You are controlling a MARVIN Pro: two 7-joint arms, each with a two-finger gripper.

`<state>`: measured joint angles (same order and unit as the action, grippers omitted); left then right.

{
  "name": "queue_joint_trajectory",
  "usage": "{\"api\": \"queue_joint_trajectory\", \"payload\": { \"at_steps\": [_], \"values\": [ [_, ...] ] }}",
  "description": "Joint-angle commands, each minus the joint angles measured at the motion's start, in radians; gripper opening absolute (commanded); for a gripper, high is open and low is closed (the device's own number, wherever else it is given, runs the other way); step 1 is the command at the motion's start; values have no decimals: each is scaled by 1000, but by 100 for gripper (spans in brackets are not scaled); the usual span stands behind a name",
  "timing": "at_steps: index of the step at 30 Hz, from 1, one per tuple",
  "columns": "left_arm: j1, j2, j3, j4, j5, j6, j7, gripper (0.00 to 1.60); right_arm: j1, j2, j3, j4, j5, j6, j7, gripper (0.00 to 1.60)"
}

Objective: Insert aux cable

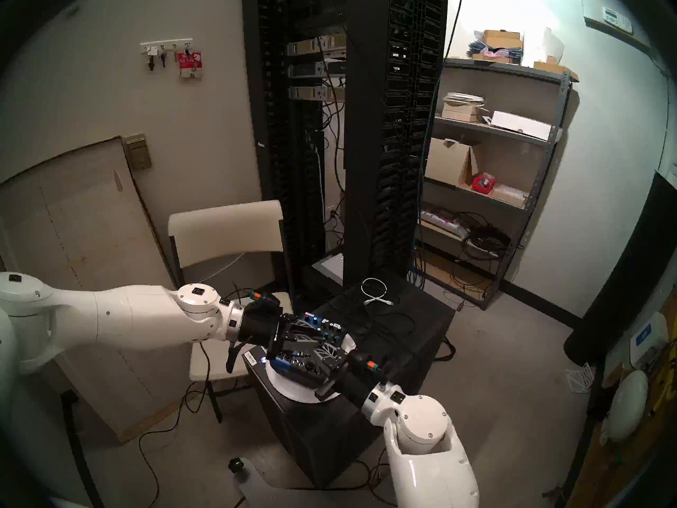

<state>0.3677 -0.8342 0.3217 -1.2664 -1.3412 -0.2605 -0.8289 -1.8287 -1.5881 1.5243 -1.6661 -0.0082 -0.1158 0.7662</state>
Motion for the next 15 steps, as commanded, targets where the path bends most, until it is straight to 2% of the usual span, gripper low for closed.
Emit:
{"api": "queue_joint_trajectory", "payload": {
  "at_steps": [1, 4, 6, 7, 9, 15],
  "values": [
    [-6, 10, -9, -8, -6, -6, 2, 54, 21, -5, -4, -29, 7, -3, 3, 0],
    [-6, 13, -8, -10, -7, -7, 1, 50, 22, -4, -5, -27, 7, -4, 0, 0],
    [-7, 15, -7, -12, -6, -7, 1, 40, 24, -4, -5, -26, 6, -4, 0, 0],
    [-7, 16, -7, -13, -6, -7, 1, 19, 25, -4, -5, -25, 6, -4, -1, 0],
    [-7, 18, -6, -14, -5, -10, 1, 0, 28, -5, -6, -22, 6, -6, -1, 0],
    [-8, 21, -2, -19, 11, -25, 8, 0, 34, -4, -10, -19, 6, -5, 3, 0]
  ]
}}
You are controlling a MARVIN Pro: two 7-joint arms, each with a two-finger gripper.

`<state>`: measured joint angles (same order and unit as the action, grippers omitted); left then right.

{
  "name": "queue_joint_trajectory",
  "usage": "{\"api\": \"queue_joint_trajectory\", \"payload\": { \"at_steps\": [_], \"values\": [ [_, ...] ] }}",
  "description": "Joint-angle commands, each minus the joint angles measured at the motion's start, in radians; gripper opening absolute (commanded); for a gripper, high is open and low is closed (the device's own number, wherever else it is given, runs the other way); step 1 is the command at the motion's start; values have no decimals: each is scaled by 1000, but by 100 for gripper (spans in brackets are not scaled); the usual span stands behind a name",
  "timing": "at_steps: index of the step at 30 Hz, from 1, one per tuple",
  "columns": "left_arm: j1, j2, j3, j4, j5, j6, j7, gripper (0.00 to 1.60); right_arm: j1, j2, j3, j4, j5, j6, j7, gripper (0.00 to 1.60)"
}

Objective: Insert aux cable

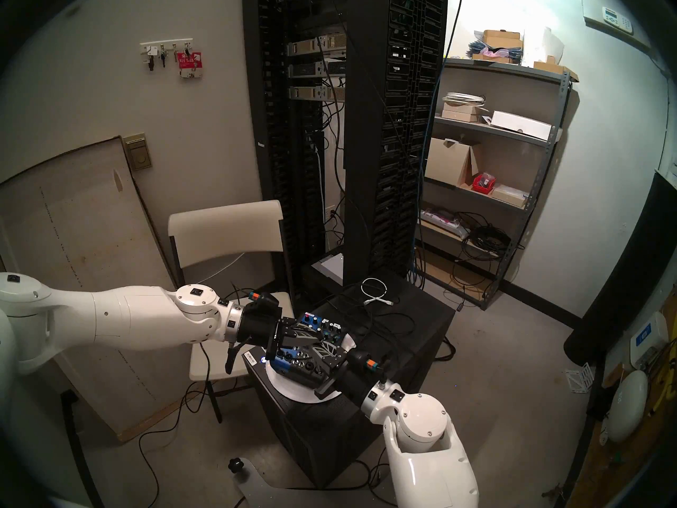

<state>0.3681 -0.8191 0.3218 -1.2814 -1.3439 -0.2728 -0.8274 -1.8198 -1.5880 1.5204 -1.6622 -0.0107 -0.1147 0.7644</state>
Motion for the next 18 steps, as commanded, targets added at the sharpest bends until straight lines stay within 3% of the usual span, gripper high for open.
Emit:
{"api": "queue_joint_trajectory", "payload": {
  "at_steps": [1, 11, 13, 16, 17, 18],
  "values": [
    [-10, 6, -2, -4, 18, -15, 6, 0, 25, -3, -8, -22, 7, -4, 7, 0],
    [-7, 14, -10, -14, 33, -35, 16, 0, 23, 0, -12, -21, 0, 3, 22, 0],
    [-6, 14, -11, -15, 35, -38, 19, 0, 23, -1, -12, -23, -1, 6, 24, 13],
    [-6, 12, -15, -14, 37, -44, 24, 0, 23, -1, -13, -26, -6, 7, 24, 17],
    [-7, 12, -16, -14, 38, -44, 25, 0, 23, -1, -13, -26, -6, 7, 24, 36],
    [-8, 12, -17, -14, 38, -45, 25, 0, 23, -1, -13, -26, -7, 7, 24, 40]
  ]
}}
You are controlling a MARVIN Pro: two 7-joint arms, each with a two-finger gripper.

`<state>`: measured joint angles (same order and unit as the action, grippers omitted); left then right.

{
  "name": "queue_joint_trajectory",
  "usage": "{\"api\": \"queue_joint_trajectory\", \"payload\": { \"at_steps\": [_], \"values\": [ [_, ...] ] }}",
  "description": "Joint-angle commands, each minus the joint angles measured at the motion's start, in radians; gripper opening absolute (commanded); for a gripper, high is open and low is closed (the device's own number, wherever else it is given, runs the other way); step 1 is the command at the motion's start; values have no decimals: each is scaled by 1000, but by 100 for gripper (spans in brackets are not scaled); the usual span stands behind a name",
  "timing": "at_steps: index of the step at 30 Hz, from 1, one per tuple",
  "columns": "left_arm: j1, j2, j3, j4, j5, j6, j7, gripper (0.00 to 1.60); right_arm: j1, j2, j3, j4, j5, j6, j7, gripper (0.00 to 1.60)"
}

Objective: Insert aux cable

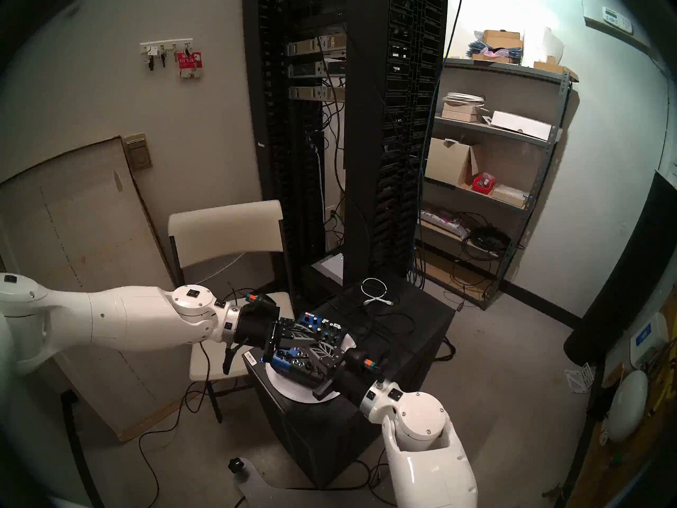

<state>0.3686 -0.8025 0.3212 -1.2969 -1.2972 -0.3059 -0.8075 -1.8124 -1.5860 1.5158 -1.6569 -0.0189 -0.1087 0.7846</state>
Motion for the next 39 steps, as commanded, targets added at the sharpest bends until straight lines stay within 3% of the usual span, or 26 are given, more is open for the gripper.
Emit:
{"api": "queue_joint_trajectory", "payload": {
  "at_steps": [1, 6, 39],
  "values": [
    [-10, -4, -17, 1, -8, -12, 5, 0, 15, -3, -9, -32, 1, 1, 3, 41],
    [-19, -8, -22, -2, -4, -16, 1, 0, 17, -4, -8, -30, -1, 3, -1, 64],
    [-43, -9, -17, -9, 14, -10, -6, 0, 23, 8, -6, 2, -48, 50, 13, 72]
  ]
}}
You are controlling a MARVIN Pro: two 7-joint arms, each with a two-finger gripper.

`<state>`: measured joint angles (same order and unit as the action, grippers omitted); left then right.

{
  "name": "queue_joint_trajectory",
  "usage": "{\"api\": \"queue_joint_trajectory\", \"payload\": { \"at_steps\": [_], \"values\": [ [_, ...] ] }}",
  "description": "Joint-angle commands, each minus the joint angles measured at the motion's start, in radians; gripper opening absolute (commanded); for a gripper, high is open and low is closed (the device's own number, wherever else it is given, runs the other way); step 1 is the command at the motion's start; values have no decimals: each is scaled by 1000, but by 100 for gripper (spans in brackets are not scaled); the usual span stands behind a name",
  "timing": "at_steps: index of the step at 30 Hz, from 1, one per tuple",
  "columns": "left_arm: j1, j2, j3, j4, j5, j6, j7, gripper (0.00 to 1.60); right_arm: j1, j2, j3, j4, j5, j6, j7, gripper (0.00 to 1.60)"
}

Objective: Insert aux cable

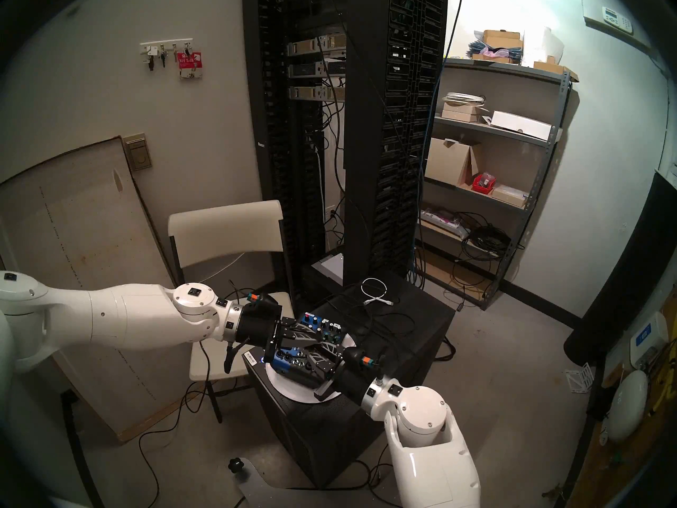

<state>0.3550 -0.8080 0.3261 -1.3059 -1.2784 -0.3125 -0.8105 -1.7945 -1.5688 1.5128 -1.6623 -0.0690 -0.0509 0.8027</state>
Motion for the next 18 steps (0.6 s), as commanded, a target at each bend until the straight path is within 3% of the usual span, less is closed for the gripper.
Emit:
{"api": "queue_joint_trajectory", "payload": {
  "at_steps": [1, 12, 14, 15, 17, 18],
  "values": [
    [-29, -4, -22, 1, -5, -4, -3, 0, 8, -7, -4, 8, 0, -4, -2, 72],
    [-28, -3, -24, 1, -6, -8, -3, 0, 14, -12, -1, 29, -12, -11, -5, 72],
    [-28, -3, -24, -1, -7, -8, -3, 0, 15, -13, -1, 33, -14, -13, -6, 42],
    [-28, -3, -24, -1, -7, -8, -3, 0, 15, -13, -1, 33, -14, -13, -6, 42],
    [-27, -2, -25, -2, -8, -9, -3, 0, 14, -12, -1, 35, -17, -16, -8, 3],
    [-28, -1, -25, -5, -8, -11, -4, 0, 13, -11, 1, 34, -17, -18, -8, 0]
  ]
}}
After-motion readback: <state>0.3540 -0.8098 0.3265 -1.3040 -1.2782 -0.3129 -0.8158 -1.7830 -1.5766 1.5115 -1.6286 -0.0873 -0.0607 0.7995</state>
